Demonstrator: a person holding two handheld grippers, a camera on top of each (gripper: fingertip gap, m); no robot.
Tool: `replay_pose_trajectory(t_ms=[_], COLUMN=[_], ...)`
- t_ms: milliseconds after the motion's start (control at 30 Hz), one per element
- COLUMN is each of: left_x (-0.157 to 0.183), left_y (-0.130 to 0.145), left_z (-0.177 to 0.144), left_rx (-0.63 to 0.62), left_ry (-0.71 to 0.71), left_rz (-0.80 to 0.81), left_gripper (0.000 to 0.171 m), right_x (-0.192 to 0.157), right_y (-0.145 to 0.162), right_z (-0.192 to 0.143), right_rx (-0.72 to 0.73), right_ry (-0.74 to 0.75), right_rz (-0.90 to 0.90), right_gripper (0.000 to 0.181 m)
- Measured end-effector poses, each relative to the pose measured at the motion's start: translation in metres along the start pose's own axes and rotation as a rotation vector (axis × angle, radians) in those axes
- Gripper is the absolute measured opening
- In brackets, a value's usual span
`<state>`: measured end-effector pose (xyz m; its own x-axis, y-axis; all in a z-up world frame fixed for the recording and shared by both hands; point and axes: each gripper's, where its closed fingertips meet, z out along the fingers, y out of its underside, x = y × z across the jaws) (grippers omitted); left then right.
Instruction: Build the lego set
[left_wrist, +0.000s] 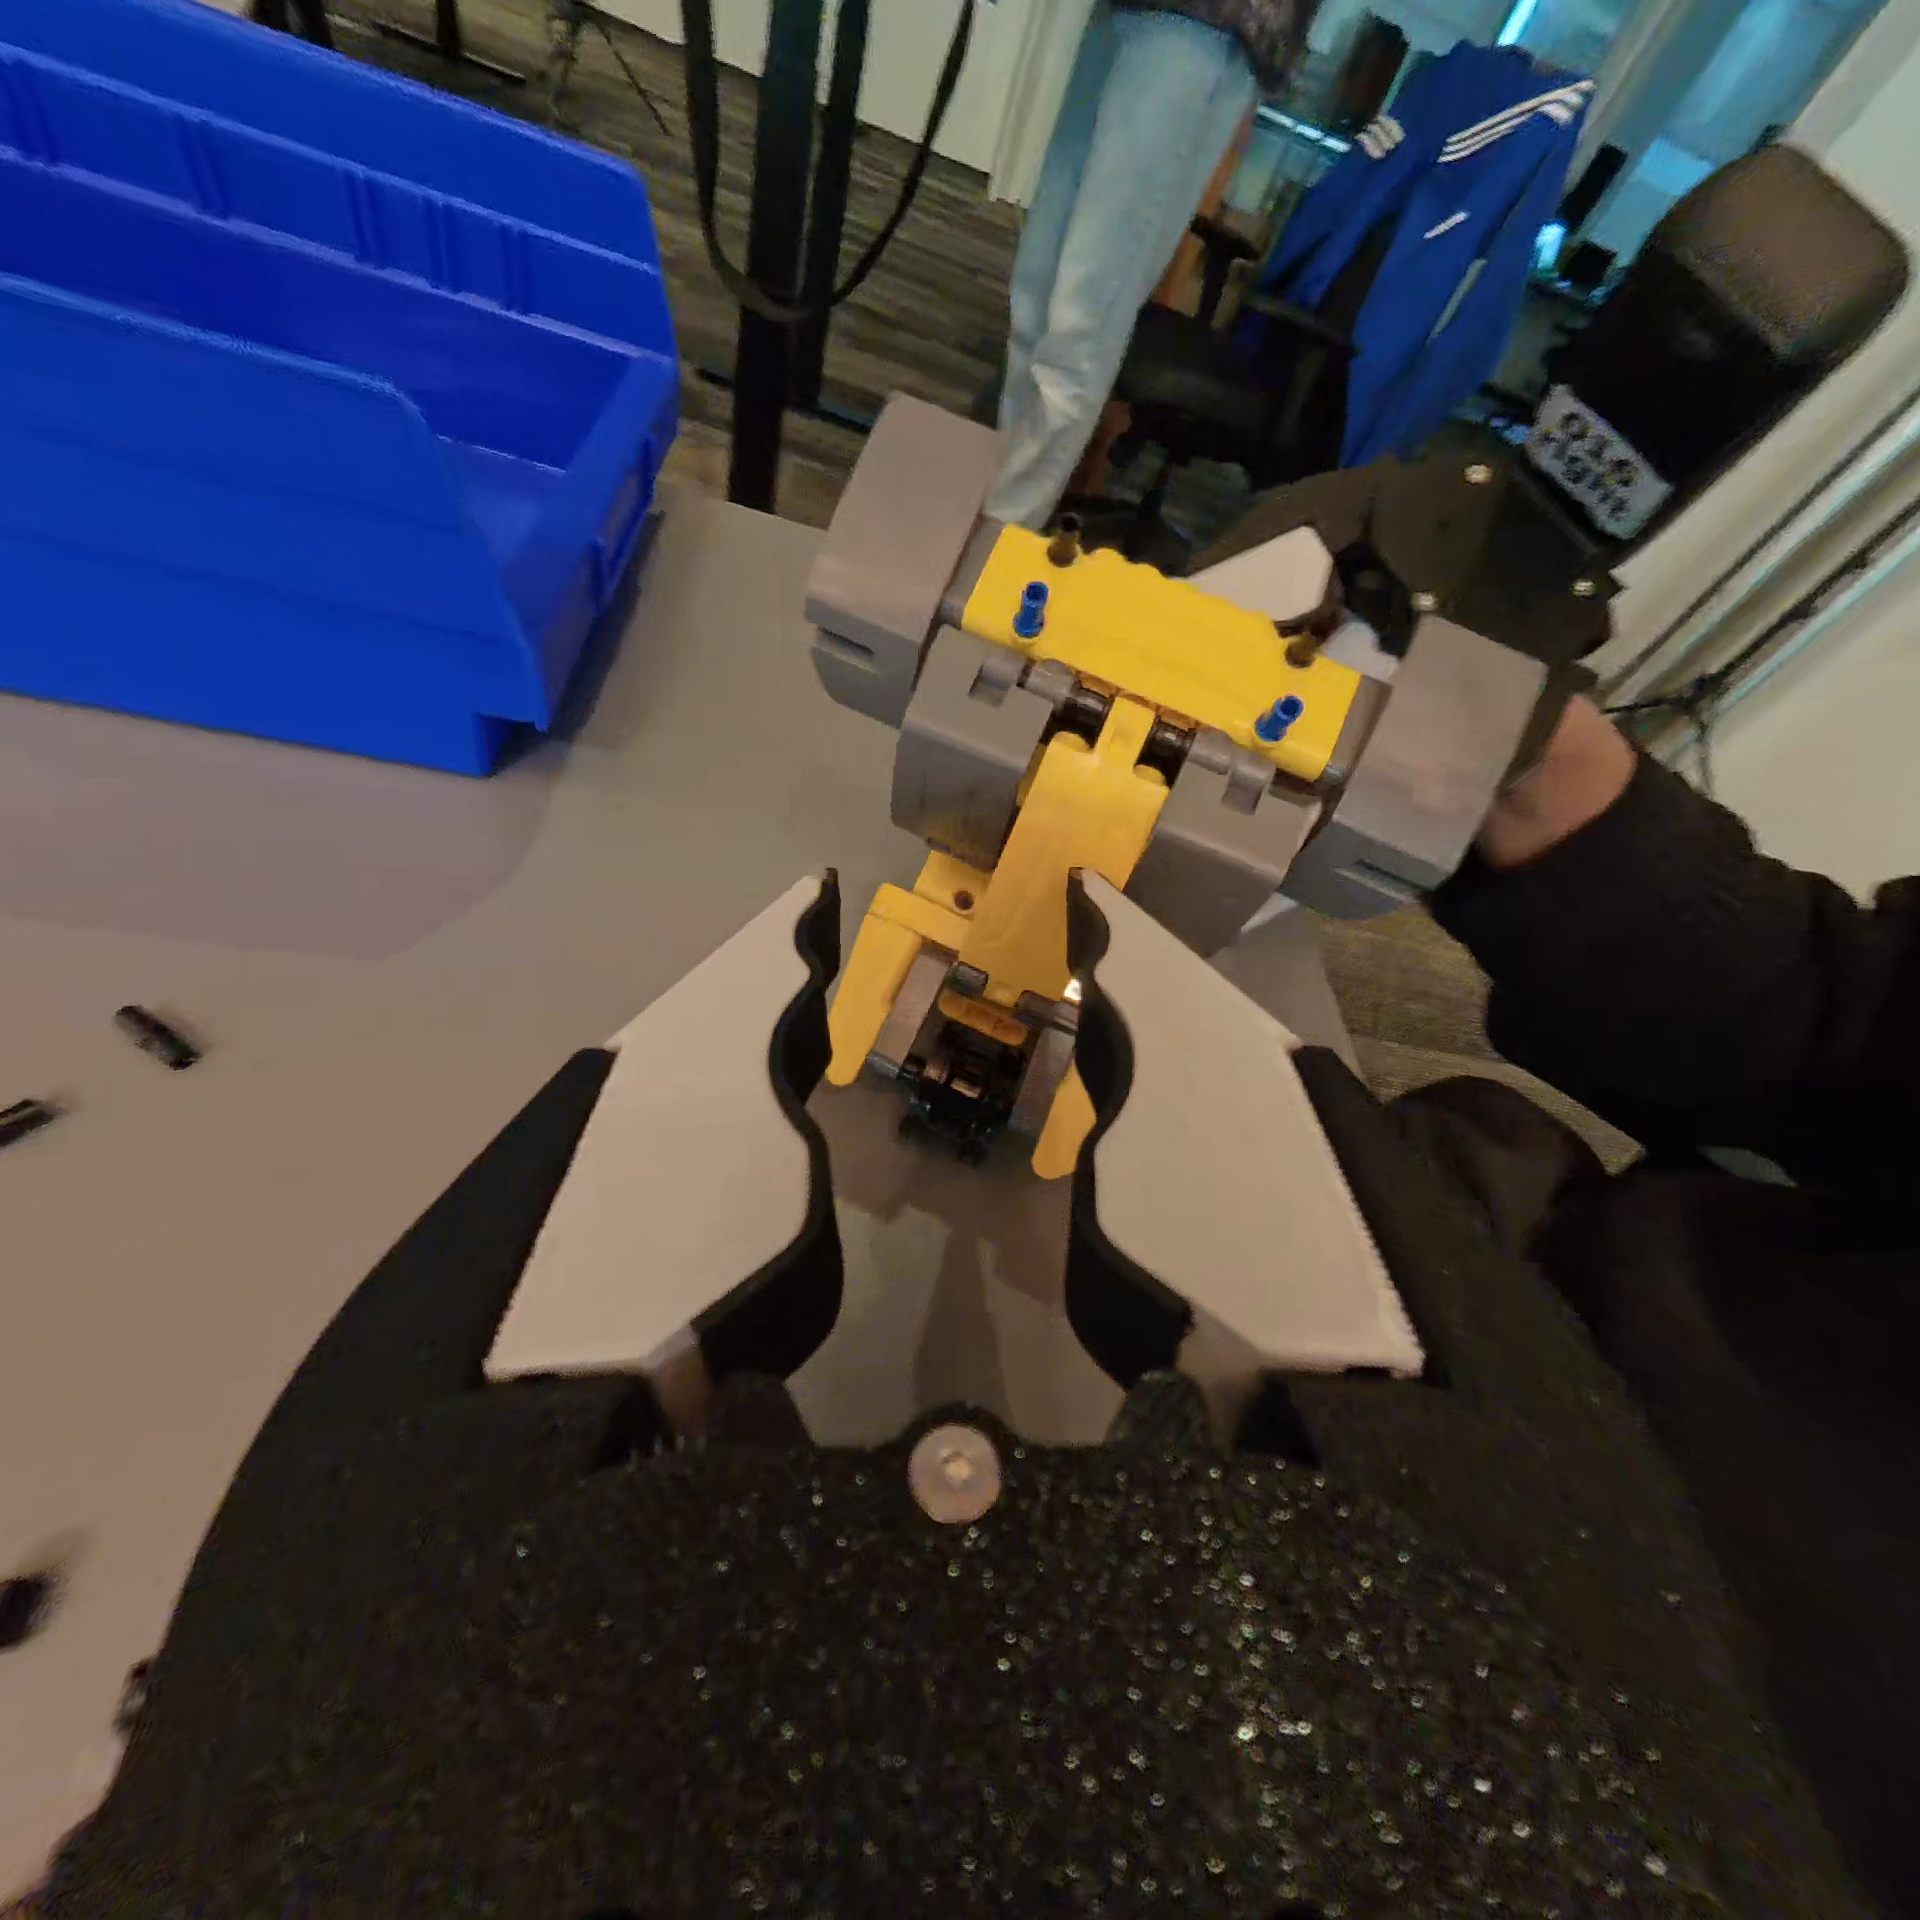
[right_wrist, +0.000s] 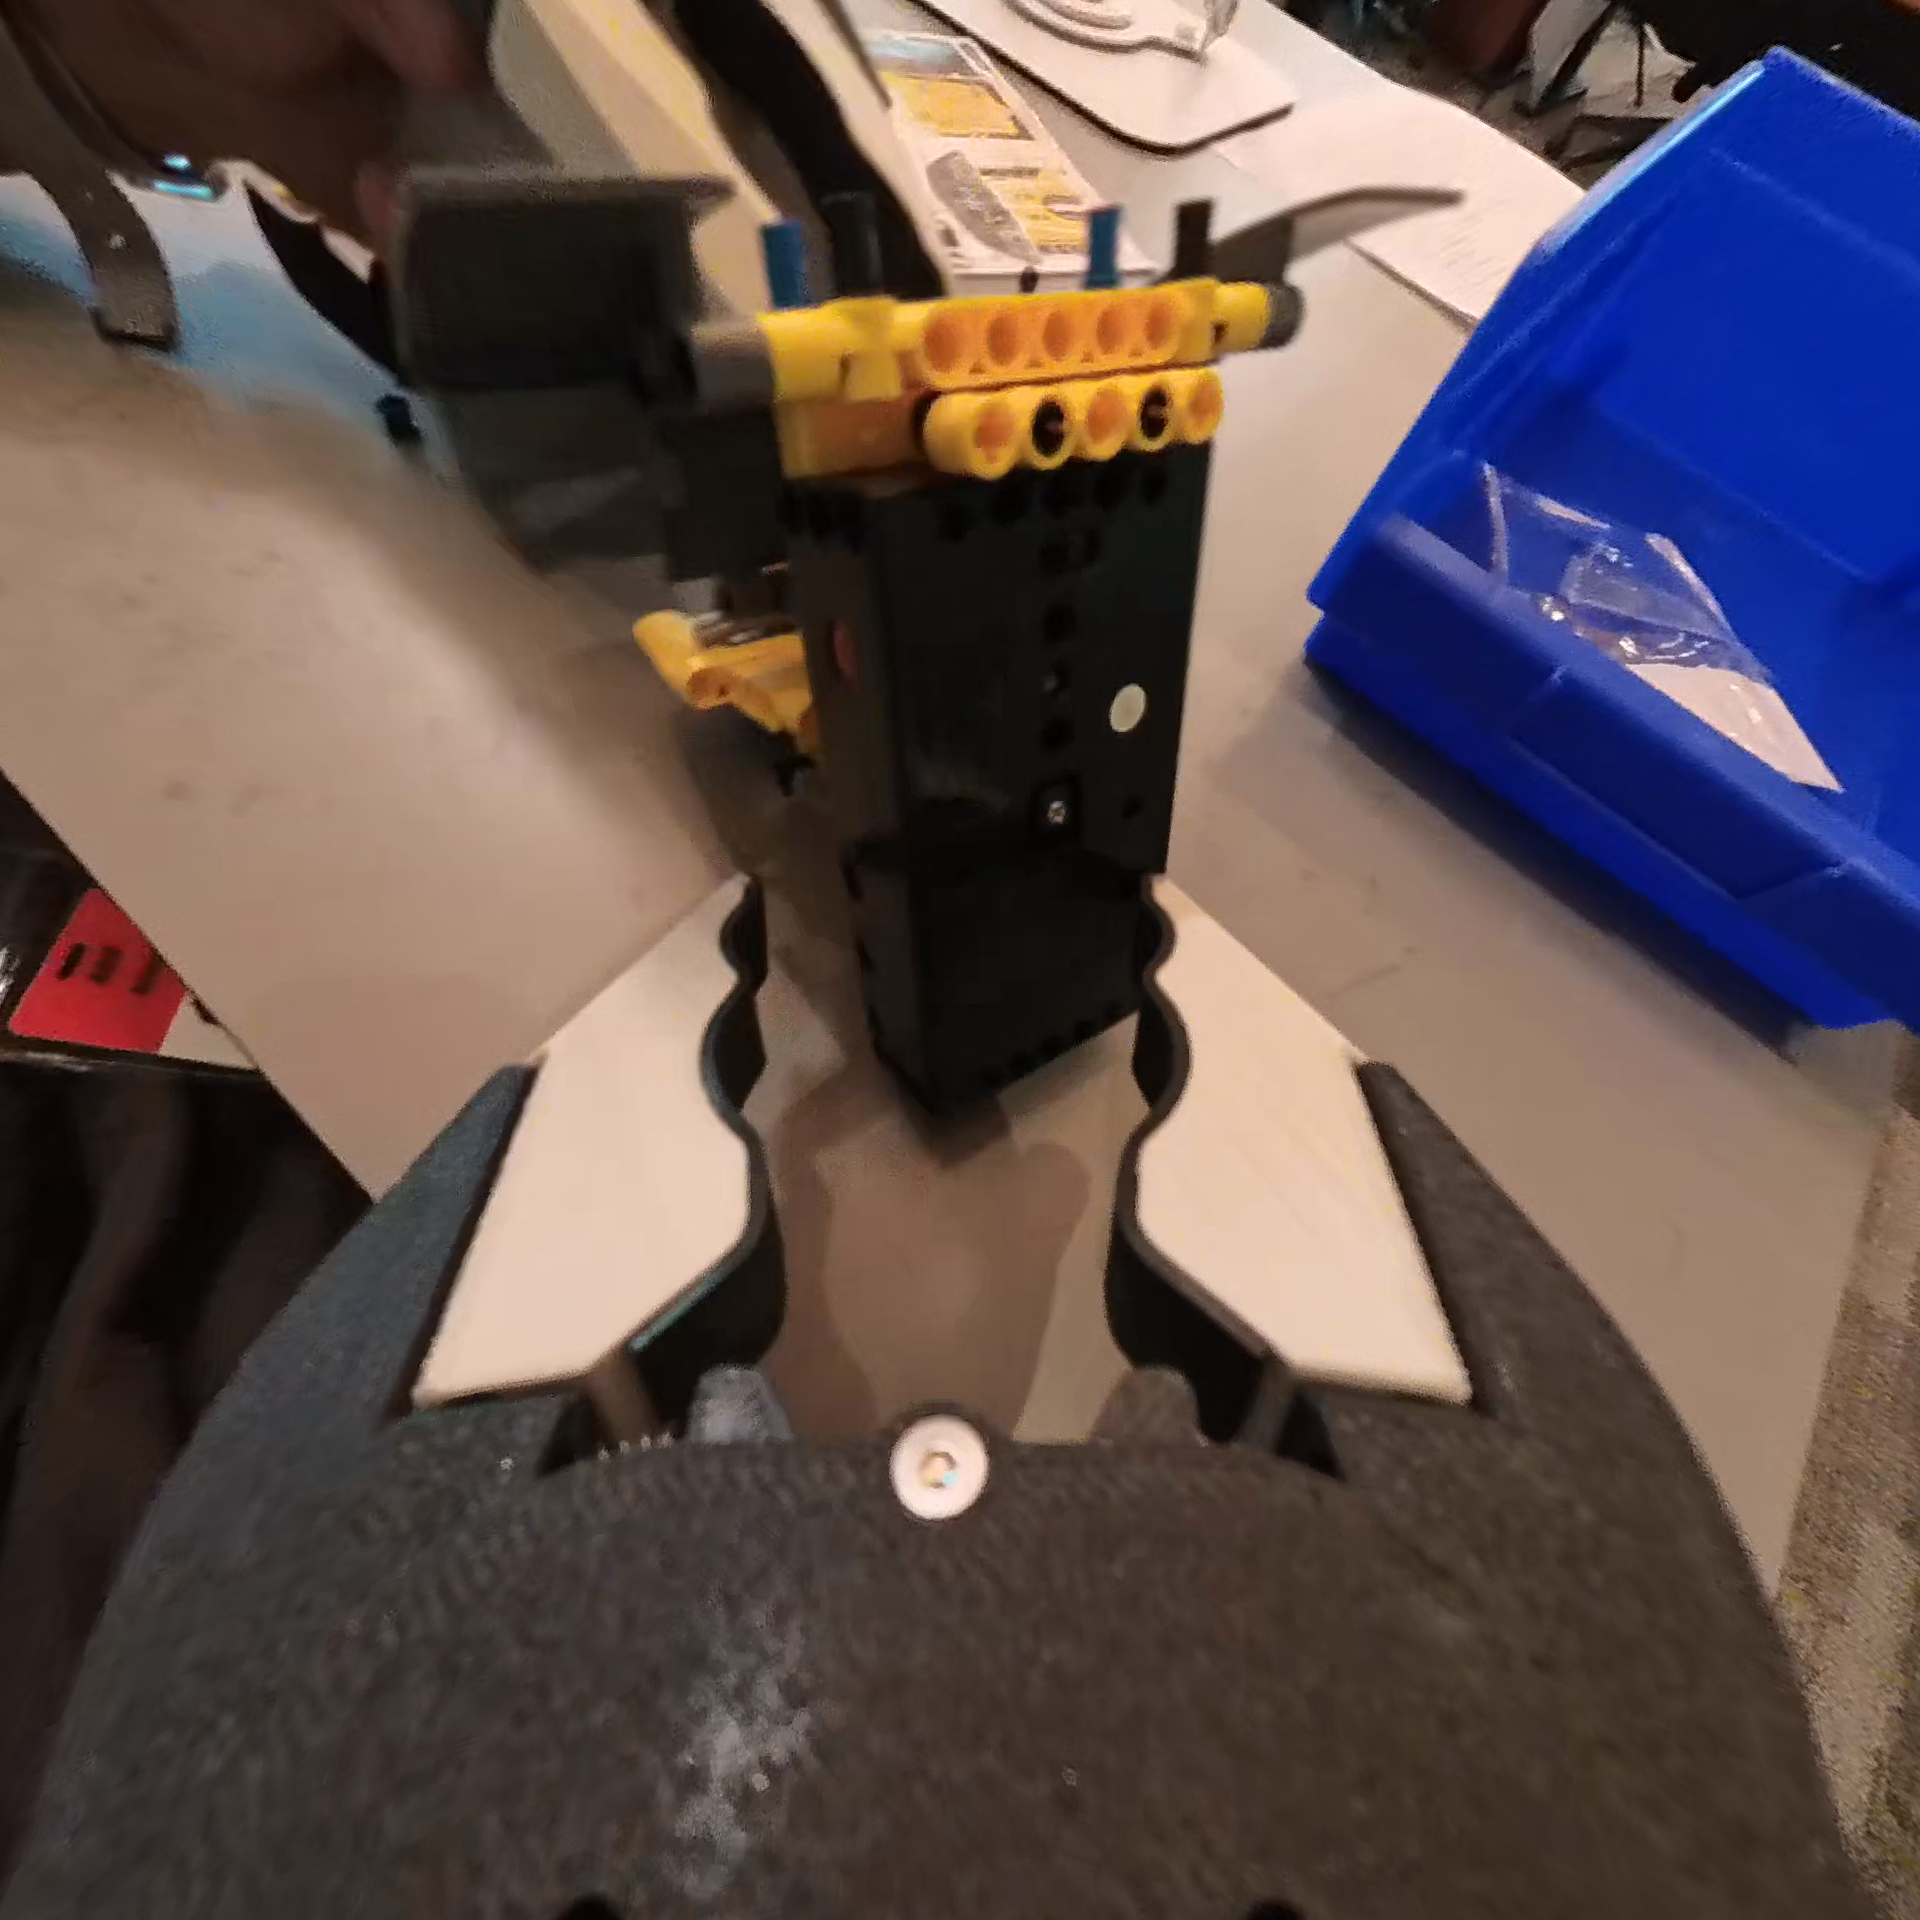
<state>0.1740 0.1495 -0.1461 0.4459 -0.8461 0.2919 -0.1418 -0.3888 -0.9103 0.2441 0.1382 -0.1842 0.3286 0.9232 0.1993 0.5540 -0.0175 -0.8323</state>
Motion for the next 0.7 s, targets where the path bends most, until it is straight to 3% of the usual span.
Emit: replay_pose_trajectory(t_ms=[200, 433, 600, 700], left_x=[0.024, 0.062, 0.062, 0.052], left_y=[0.013, 0.031, 0.026, 0.020], left_z=[0.008, 0.031, 0.028, 0.024], left_rx=[-0.049, -0.156, -0.115, -0.079], left_ry=[0.115, 0.148, 0.117, 0.081], left_rz=[-0.072, 0.040, 0.078, 0.065], left_gripper=[0.043, 0.043, 0.043, 0.041], right_x=[0.025, 0.064, 0.060, 0.036], right_y=[0.020, 0.029, 0.035, 0.015], right_z=[-0.002, -0.017, -0.043, -0.060], right_rx=[-0.035, -0.032, -0.037, 0.103], right_ry=[0.096, 0.245, 0.297, 0.278], right_rz=[0.078, 0.161, 0.180, 0.187], right_gripper=[0.060, 0.053, 0.053, 0.049])
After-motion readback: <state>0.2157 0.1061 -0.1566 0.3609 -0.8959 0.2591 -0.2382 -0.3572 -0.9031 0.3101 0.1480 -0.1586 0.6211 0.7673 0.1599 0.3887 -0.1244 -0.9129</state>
